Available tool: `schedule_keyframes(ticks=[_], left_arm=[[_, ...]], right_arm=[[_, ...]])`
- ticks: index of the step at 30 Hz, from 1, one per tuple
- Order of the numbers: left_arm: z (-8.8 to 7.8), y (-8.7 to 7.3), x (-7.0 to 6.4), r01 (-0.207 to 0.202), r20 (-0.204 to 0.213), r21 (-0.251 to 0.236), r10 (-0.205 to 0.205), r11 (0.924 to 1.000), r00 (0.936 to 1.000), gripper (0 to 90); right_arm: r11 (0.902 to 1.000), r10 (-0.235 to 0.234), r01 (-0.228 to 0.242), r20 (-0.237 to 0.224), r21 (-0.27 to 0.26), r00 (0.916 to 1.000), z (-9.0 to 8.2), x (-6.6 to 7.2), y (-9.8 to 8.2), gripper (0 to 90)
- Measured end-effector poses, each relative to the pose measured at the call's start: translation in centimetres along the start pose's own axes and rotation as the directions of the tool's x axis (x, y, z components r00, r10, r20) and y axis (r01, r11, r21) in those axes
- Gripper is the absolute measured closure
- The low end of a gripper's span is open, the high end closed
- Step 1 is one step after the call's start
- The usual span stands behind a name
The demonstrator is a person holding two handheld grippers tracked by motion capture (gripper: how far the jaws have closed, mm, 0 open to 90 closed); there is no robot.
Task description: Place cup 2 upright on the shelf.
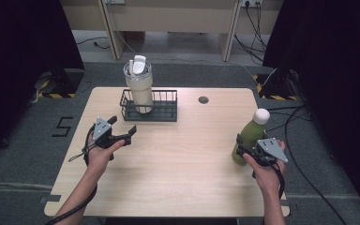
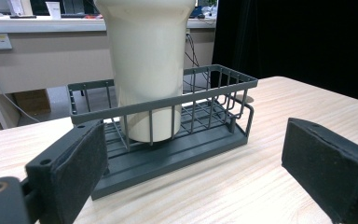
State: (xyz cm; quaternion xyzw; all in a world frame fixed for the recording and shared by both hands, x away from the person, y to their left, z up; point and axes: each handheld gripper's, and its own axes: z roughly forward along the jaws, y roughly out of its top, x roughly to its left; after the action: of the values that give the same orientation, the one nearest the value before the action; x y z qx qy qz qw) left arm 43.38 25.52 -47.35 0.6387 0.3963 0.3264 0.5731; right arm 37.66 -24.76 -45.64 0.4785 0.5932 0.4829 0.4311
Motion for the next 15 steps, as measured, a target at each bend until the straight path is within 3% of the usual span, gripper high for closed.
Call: schedule_keyframes(ticks=[7, 15], left_arm=[[0.04, -0.12, 0.01, 0.002, 0.000, 0.005, -0.002, 1.0000, 1.0000, 6.3], [0.03, -0.20, 0.09, 0.010, 0.002, 0.007, -0.010, 0.9999, 1.0000, 7.7]], right_arm=[[0.9991, -0.001, 0.002, 0.003, -0.042, 1.0000, -0.14, -0.26, 0.73, 18.5], [0.9988, -0.015, 0.015, -0.004, -0.047, 0.9999, -0.03, -0.20, 0.81, 22.6]])
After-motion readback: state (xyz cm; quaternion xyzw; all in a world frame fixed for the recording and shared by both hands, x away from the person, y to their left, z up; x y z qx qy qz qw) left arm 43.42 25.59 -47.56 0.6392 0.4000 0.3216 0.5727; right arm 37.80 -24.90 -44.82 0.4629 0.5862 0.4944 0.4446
